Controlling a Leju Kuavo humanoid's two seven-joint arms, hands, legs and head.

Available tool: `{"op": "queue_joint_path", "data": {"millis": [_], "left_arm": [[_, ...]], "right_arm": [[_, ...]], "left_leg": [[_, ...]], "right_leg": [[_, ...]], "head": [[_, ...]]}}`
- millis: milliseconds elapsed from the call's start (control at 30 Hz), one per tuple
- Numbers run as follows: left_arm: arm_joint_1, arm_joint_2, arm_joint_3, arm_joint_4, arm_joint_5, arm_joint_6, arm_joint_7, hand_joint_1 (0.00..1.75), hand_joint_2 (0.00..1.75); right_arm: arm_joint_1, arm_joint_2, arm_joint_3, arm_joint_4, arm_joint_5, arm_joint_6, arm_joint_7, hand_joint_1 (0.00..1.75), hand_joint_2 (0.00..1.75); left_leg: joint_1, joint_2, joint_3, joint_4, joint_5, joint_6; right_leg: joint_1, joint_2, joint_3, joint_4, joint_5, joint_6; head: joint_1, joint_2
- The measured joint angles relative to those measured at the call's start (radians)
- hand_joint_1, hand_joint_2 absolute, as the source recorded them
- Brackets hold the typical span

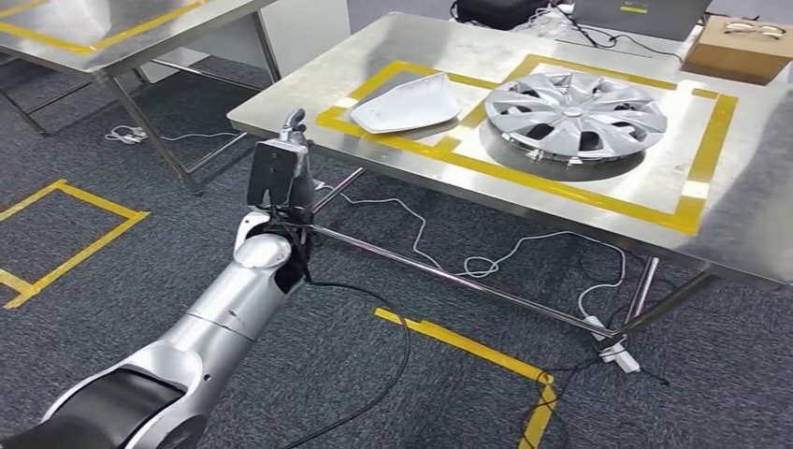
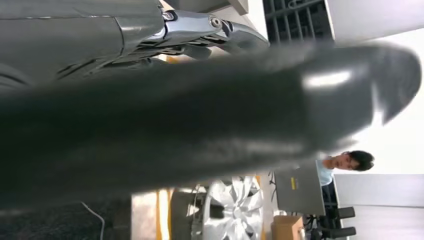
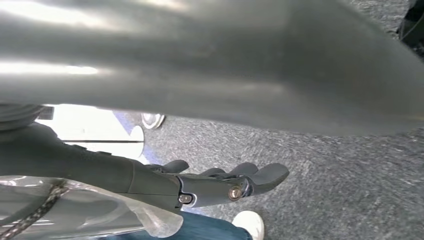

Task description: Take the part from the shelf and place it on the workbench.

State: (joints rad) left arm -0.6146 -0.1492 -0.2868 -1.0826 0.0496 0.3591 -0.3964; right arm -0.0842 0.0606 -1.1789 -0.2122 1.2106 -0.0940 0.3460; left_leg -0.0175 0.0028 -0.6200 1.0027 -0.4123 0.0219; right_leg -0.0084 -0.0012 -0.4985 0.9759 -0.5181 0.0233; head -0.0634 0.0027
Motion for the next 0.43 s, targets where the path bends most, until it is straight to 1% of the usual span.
{"op": "queue_joint_path", "data": {"millis": [33, 67, 100, 133, 167, 200, 233, 267, 300, 333, 367, 400, 433], "left_arm": [[0.0, 0.001, 0.0, 0.0, 0.0, 0.002, 0.0, 0.0, 1.75], [0.0, 0.003, 0.0, 0.0, 0.0, 0.004, 0.0, 0.0, 1.75], [0.002, 0.005, 0.001, 0.0, -0.001, 0.006, 0.0, 0.0, 1.75], [0.004, 0.007, 0.001, 0.0, -0.002, 0.006, 0.0, 0.0, 1.75], [0.009, 0.009, 0.001, 0.0, -0.003, 0.007, 0.0, 0.0, 1.75], [0.014, 0.011, 0.001, 0.0, -0.005, 0.008, 0.0, 0.0, 1.75], [0.017, 0.011, 0.001, 0.0, -0.006, 0.008, 0.0, 0.0, 1.75], [0.019, 0.012, 0.001, 0.0, -0.007, 0.009, 0.0, 0.0, 1.75], [0.02, 0.012, 0.001, 0.0, -0.007, 0.009, 0.0, 0.0, 1.75], [0.019, 0.013, 0.001, 0.0, -0.007, 0.009, 0.0, 0.0, 1.75], [0.019, 0.013, 0.001, 0.0, -0.007, 0.009, 0.0, 0.0, 1.75], [0.018, 0.013, 0.001, 0.0, -0.008, 0.009, 0.0, 0.0, 1.75], [0.018, 0.013, 0.001, 0.0, -0.008, 0.009, -0.001, 0.0, 1.75]], "right_arm": [[0.0, 0.002, -0.003, 0.0, -0.005, 0.002, -0.001, 0.0, 0.0], [0.001, 0.003, -0.007, 0.0, -0.013, 0.007, -0.004, 0.0, 0.0], [0.001, 0.005, -0.012, 0.0, -0.023, 0.015, -0.008, 0.0, 0.0], [0.0, 0.005, -0.019, 0.0, -0.033, 0.025, -0.014, 0.0, 0.0], [0.001, 0.007, -0.025, 0.0, -0.041, 0.034, -0.02, 0.0, 0.0], [0.001, 0.008, -0.03, 0.0, -0.047, 0.04, -0.025, 0.0, 0.0], [0.001, 0.01, -0.035, 0.0, -0.05, 0.044, -0.028, 0.0, 0.44], [0.001, 0.012, -0.038, 0.0, -0.052, 0.047, -0.029, 0.0, 0.87], [0.001, 0.014, -0.041, 0.0, -0.053, 0.048, -0.029, 0.0, 1.31], [0.001, 0.016, -0.043, 0.0, -0.053, 0.049, -0.029, 0.0, 1.75], [0.0, 0.019, -0.044, 0.0, -0.054, 0.049, -0.029, 0.0, 1.75], [0.0, 0.021, -0.045, 0.0, -0.054, 0.051, -0.03, 0.0, 1.75], [-0.001, 0.022, -0.046, 0.0, -0.054, 0.051, -0.03, 0.0, 1.75]], "left_leg": [[0.0, -0.001, -0.007, 0.011, -0.01, -0.006], [0.001, -0.002, -0.019, 0.04, -0.032, -0.013], [0.005, -0.003, -0.039, 0.092, -0.068, -0.02], [0.008, -0.003, -0.064, 0.16, -0.107, -0.027], [0.012, -0.003, -0.088, 0.228, -0.139, -0.032], [0.014, -0.003, -0.102, 0.276, -0.155, -0.035], [0.015, -0.003, -0.099, 0.287, -0.151, -0.036], [0.016, -0.003, -0.077, 0.259, -0.13, -0.035], [0.016, -0.003, -0.04, 0.199, -0.099, -0.032], [0.015, -0.003, 0.003, 0.127, -0.077, -0.026], [0.013, -0.004, 0.039, 0.065, -0.062, -0.021], [0.012, -0.004, 0.061, 0.024, -0.057, -0.016], [0.01, -0.004, 0.07, 0.008, -0.06, -0.013]], "right_leg": [[-0.002, -0.001, -0.003, -0.003, 0.004, -0.008], [-0.005, -0.002, -0.006, -0.006, 0.01, -0.016], [-0.006, -0.004, -0.01, -0.006, 0.015, -0.022], [-0.005, -0.004, -0.016, -0.006, 0.02, -0.026], [-0.004, -0.004, -0.022, -0.005, 0.024, -0.028], [-0.004, -0.004, -0.028, -0.003, 0.028, -0.028], [-0.003, -0.004, -0.034, 0.0, 0.03, -0.028], [-0.003, -0.003, -0.039, 0.003, 0.032, -0.027], [-0.002, -0.003, -0.042, 0.007, 0.033, -0.026], [-0.001, -0.003, -0.045, 0.01, 0.034, -0.025], [0.0, -0.003, -0.048, 0.012, 0.035, -0.022], [0.001, -0.003, -0.051, 0.013, 0.037, -0.018], [0.002, -0.003, -0.053, 0.014, 0.038, -0.016]], "head": [[-0.002, 0.0], [-0.004, 0.0], [-0.006, 0.0], [-0.008, 0.0], [-0.009, 0.0], [-0.009, 0.0], [-0.009, 0.0], [-0.009, 0.0], [-0.009, 0.0], [-0.009, 0.0], [-0.009, 0.0], [-0.008, 0.0], [-0.008, 0.0]]}}
